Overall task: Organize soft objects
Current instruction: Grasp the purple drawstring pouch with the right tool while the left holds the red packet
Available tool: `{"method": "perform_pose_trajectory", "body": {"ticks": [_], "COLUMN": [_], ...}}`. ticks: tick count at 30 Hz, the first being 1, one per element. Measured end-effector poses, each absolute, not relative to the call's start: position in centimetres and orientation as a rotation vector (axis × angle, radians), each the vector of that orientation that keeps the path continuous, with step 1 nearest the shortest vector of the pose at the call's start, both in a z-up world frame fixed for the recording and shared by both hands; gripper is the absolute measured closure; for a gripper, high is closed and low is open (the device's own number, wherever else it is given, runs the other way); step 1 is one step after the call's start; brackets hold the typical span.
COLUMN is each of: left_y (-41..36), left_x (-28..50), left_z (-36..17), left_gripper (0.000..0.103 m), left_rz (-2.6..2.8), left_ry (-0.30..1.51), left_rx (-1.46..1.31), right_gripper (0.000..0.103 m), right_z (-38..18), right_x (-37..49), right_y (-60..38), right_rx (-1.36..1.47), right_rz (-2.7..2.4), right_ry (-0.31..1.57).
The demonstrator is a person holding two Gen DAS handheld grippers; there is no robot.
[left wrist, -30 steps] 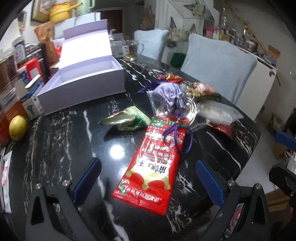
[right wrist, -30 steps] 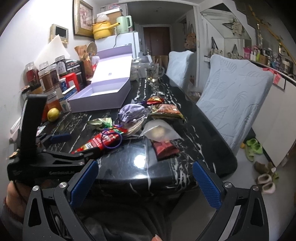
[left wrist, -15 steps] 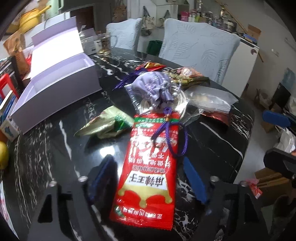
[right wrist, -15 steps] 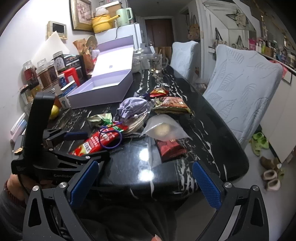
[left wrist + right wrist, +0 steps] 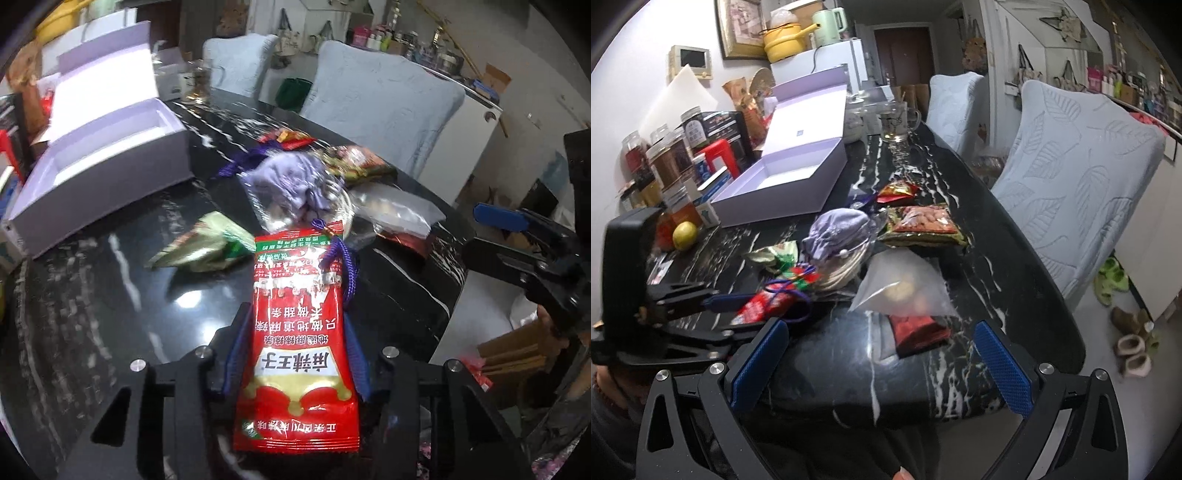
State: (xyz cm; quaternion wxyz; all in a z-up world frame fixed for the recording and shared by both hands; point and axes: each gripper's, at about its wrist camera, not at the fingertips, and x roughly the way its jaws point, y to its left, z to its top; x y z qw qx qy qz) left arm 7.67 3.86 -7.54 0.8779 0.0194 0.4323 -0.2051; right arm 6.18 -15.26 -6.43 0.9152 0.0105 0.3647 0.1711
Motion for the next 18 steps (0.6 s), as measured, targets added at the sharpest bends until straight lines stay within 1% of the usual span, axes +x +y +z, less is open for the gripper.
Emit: {"method": "perform_pose_trajectory", "body": {"ticks": [11, 18], "left_y": [7.5, 9.2], "left_x": [6.5, 6.7], "left_z": [-2.7, -1.9], "left_gripper": [0.056, 0.056], "left_rz": [-0.351, -0.279], "left_ry": [0.819, 0.788], "left_rx": [-0.039, -0.022], "right_gripper": [0.000, 0.000], "right_z": [-4.9, -4.7], "right_x": [8.1, 9.9], "right_y": [-13.2, -9.5], "right_rx": [-0.014, -0.048], "right_rz": [0.417, 0.527], "right_ry": [0.734, 0.723]}}
